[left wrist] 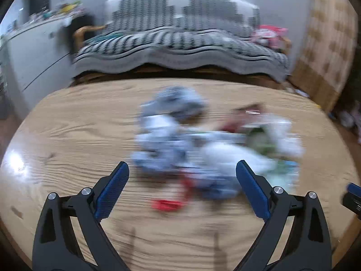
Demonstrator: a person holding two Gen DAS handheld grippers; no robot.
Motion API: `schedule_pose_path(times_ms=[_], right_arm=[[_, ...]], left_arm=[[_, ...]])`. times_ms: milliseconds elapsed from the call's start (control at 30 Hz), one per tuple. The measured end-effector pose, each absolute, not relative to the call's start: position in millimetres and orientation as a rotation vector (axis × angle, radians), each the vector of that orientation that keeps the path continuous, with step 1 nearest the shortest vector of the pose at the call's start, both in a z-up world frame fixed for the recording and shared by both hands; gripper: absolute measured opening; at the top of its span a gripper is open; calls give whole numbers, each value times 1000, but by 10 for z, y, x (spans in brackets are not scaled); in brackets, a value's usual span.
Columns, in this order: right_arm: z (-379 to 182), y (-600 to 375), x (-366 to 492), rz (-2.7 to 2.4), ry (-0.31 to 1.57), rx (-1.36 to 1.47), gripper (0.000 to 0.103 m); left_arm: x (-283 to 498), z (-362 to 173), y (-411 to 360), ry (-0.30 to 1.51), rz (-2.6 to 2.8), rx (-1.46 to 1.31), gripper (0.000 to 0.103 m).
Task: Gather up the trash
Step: 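Grasp crumpled foil with the left tool while the right tool grasps a snack wrapper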
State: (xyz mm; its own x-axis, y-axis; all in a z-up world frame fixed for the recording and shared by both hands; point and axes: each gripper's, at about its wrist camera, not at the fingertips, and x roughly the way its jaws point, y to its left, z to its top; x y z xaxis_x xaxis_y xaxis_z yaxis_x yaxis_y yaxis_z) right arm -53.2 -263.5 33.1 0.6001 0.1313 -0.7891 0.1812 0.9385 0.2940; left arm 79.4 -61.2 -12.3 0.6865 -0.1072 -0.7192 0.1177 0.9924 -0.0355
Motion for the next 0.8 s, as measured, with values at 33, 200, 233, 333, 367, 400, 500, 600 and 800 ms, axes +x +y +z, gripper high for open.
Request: schedule_pose_path(times_ms=[33,200,233,333,367,400,500,600,800], right_arm=[[297,-2538,-460,-15,943,350,82],[91,-2292,-221,28,1003,316,74],[50,-2249,-160,37,1015,321,72],[-25,-2229,-90,50,1039,327,70],[-43,-2207,-67,50,1044,321,68],[-62,-2193,-52,51,1052,316,68],[-123,-2176,-38,53,1069,303,68],[-153,-2147,-20,53,1075,286,64],[-230,-2041,20,58,1095,240,26]], left_arm=[[846,-172,-495,814,-111,4,93],[1081,-396,-239,846,-158,-7,93],[1091,-398,-250,835,-168,3,93],[1144,-391,-309,823,-198,-2,93],[1153,-396,-331,824,-207,-7,93],[1182,-411,-364,824,-217,-7,93],[1228,-478,-463,826,-220,41,73],[1230,-509,-473,848,-258,23,47],[1091,-361,-332,846,-262,-34,35]])
